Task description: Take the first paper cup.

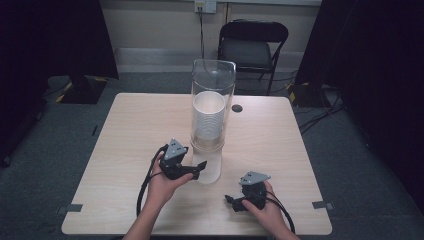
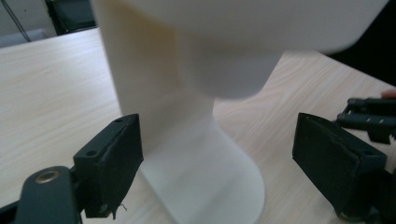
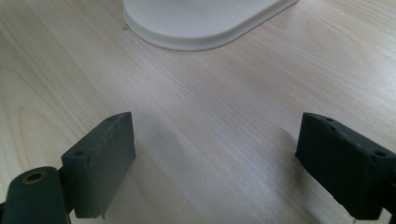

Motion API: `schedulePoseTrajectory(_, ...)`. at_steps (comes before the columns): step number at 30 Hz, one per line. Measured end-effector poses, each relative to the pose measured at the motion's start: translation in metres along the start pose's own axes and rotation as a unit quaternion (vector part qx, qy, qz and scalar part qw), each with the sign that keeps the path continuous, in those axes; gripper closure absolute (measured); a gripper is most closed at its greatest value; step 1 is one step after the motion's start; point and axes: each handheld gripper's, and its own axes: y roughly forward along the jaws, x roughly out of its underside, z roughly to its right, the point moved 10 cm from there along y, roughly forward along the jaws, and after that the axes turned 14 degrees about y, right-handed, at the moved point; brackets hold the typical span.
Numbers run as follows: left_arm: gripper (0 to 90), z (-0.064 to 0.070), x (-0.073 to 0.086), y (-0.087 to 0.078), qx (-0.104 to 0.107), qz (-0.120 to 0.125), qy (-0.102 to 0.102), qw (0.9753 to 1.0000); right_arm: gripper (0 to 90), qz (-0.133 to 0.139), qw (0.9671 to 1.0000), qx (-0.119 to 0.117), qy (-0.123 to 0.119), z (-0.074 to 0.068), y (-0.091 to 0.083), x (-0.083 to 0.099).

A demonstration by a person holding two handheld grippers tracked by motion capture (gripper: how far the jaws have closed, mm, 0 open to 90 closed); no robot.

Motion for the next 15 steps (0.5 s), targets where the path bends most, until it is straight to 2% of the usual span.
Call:
schedulePoseTrajectory(3,16.1,0.003,-0.006,0.008,0.004,0.013,-0.013,0.9998,11.1,0.0,1.0,0.0,0.0,0.0,0.0,0.0)
schedulePoseTrajectory(4,16.2,0.003,-0.007,0.01,0.003,0.012,-0.005,0.9999,11.1,0.0,1.0,0.0,0.0,0.0,0.0,0.0)
schedulePoseTrajectory(5,16.2,0.003,-0.008,0.012,-0.001,0.012,-0.004,0.9999,11.1,0.0,1.0,0.0,0.0,0.0,0.0,0.0)
schedulePoseTrajectory(6,16.2,0.002,-0.01,0.016,-0.006,0.022,-0.006,0.9997,11.1,0.0,1.0,0.0,0.0,0.0,0.0,0.0)
schedulePoseTrajectory(7,16.2,0.001,-0.011,0.017,-0.009,0.019,-0.003,0.9998,11.1,0.0,1.0,0.0,0.0,0.0,0.0,0.0)
schedulePoseTrajectory(8,16.6,0.001,-0.013,0.02,-0.011,0.031,-0.008,0.9994,11.1,0.0,1.0,0.0,0.0,0.0,0.0,0.0)
schedulePoseTrajectory(9,17.0,0.0,-0.014,0.021,-0.014,0.03,-0.007,0.9994,11.1,0.0,1.0,0.0,0.0,0.0,0.0,0.0)
schedulePoseTrajectory(10,17.1,0.001,-0.018,0.024,-0.013,0.044,-0.015,0.9988,11.1,0.0,1.0,0.0,0.0,0.0,0.0,0.0)
schedulePoseTrajectory(12,18.6,0.001,-0.02,0.026,-0.014,0.045,-0.01,0.9988,11.1,0.0,1.0,0.0,0.0,0.0,0.0,0.0)
schedulePoseTrajectory(15,21.2,0.001,-0.027,0.03,-0.024,0.063,-0.017,0.9976,11.1,0.0,1.0,0.0,0.0,0.0,0.0,0.0)
